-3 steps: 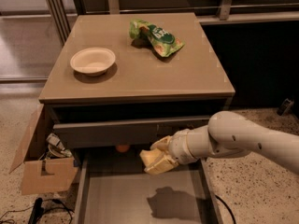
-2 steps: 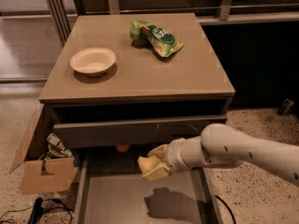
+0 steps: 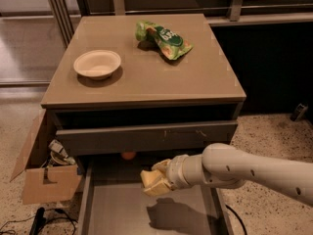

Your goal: Place sponge into middle drawer

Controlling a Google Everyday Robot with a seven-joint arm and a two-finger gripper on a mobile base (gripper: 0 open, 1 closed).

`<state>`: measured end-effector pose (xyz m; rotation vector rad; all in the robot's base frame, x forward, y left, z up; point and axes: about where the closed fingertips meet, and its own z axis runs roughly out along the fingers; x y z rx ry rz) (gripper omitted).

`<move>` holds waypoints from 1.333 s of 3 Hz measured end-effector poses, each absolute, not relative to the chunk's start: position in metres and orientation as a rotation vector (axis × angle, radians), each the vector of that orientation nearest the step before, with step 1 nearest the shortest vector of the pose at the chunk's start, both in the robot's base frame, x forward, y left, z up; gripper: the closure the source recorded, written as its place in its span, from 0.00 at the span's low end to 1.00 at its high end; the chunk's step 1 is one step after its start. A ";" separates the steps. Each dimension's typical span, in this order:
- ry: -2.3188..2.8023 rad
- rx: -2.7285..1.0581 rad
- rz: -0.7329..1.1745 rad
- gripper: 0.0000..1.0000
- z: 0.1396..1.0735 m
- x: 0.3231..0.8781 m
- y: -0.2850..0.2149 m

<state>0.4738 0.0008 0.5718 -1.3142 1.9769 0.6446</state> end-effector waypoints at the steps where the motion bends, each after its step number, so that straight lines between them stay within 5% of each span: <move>1: 1.993 -1.322 0.655 1.00 0.555 0.470 0.013; 4: 2.204 -1.398 0.500 1.00 0.468 0.454 0.021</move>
Offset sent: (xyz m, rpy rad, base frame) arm -0.0246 0.0382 -0.0993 -0.0869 0.1201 -0.0132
